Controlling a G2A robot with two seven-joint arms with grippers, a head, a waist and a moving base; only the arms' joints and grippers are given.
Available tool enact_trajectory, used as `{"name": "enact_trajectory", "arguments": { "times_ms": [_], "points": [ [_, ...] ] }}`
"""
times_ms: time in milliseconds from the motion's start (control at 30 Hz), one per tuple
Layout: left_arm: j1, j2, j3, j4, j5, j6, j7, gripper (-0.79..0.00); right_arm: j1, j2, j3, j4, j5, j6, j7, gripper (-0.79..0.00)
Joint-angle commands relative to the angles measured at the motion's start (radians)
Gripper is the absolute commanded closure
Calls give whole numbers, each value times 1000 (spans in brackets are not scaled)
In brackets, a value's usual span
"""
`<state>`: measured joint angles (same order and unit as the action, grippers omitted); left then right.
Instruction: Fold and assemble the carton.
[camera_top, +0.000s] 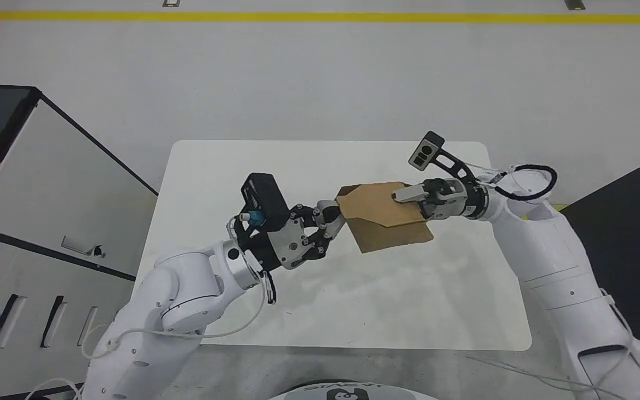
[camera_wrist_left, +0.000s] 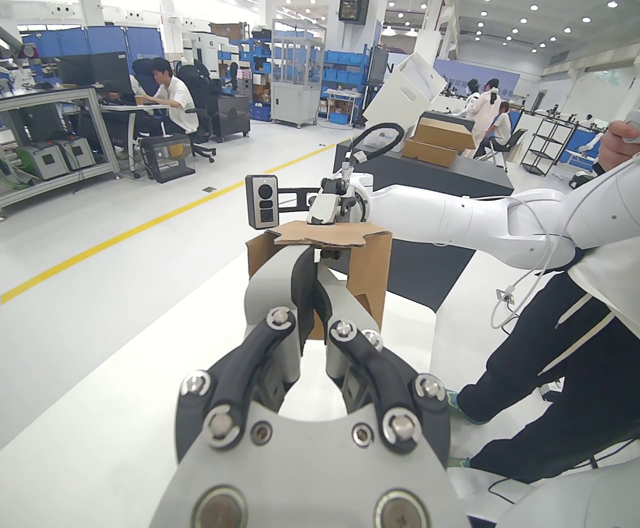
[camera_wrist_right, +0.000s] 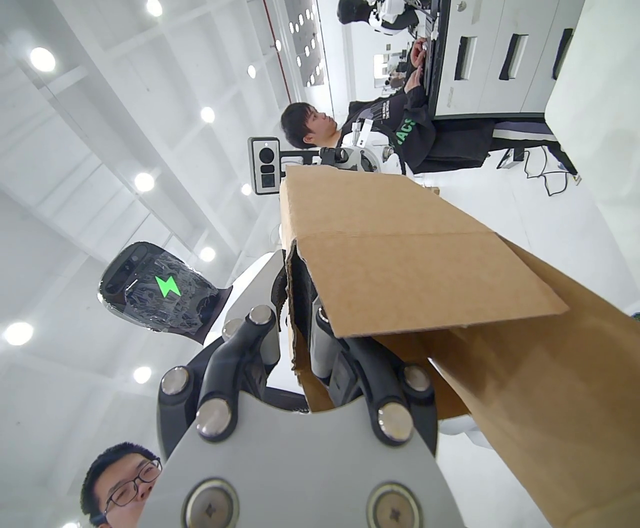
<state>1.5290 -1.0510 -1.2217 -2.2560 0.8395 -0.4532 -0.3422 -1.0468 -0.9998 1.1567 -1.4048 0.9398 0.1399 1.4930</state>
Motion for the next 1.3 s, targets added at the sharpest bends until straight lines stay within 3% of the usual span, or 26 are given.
{"name": "enact_trajectory", "arguments": {
  "times_ms": [0,333,633,1267],
  "points": [
    [0,0,-1,0,4,6,5,0,-10,-2,-4,-10,14,13,-21,0],
    [18,1,-48,-19,83,37,55,0,-7,-14,-33,50,147,187,0,0],
    [17,-4,-39,-12,94,80,78,0,13,-13,-106,50,221,175,12,0],
    [-55,-15,46,-4,76,27,22,0,73,23,-220,70,322,165,22,0]
  ]
}}
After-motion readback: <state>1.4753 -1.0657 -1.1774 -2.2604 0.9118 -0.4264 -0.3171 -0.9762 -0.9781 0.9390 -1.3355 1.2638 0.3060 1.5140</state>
